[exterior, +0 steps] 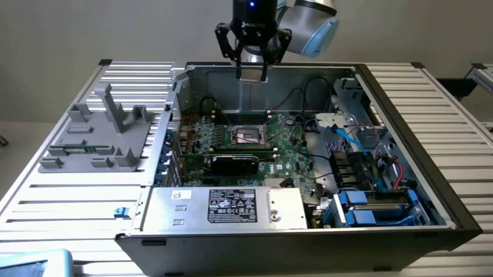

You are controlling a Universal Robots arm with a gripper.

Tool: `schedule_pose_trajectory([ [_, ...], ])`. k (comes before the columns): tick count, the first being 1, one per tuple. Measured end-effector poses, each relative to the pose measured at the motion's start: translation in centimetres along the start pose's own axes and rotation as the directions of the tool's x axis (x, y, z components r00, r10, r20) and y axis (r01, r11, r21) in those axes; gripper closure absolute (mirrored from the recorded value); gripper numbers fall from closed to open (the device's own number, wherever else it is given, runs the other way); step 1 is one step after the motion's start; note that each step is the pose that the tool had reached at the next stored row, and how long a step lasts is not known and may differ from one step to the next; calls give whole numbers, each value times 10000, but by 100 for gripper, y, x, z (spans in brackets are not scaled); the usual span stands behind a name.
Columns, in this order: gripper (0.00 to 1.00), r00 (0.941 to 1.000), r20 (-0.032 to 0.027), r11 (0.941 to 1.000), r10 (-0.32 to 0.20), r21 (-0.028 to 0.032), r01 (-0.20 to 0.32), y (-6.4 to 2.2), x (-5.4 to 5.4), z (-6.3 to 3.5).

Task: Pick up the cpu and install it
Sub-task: 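Place the cpu into insertion slot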

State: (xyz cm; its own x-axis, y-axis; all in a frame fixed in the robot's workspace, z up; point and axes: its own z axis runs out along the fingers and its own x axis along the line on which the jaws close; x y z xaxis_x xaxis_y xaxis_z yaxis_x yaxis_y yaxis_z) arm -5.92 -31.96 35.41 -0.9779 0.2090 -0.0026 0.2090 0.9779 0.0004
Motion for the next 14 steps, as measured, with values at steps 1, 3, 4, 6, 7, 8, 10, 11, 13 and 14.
schedule_pose_trajectory([
  [1,44,9999,0,9999,142,0,-142,0,0,1],
  [3,44,9991,1,9991,417,-1,-417,0,0,2],
  [4,44,9985,1,9985,554,0,-554,0,0,2],
  [6,44,9964,1,9964,851,1,-851,0,0,3],
  [7,44,9950,1,9950,997,2,-997,0,0,4],
  [8,44,9935,1,9935,1137,3,-1137,0,0,4],
  [10,44,9897,2,9897,1433,3,-1433,0,0,6],
  [11,44,9872,2,9872,1594,3,-1594,0,0,7],
  [13,44,9822,2,9822,1877,4,-1877,0,0,9],
  [14,44,9794,2,9794,2018,4,-2018,0,0,11],
])
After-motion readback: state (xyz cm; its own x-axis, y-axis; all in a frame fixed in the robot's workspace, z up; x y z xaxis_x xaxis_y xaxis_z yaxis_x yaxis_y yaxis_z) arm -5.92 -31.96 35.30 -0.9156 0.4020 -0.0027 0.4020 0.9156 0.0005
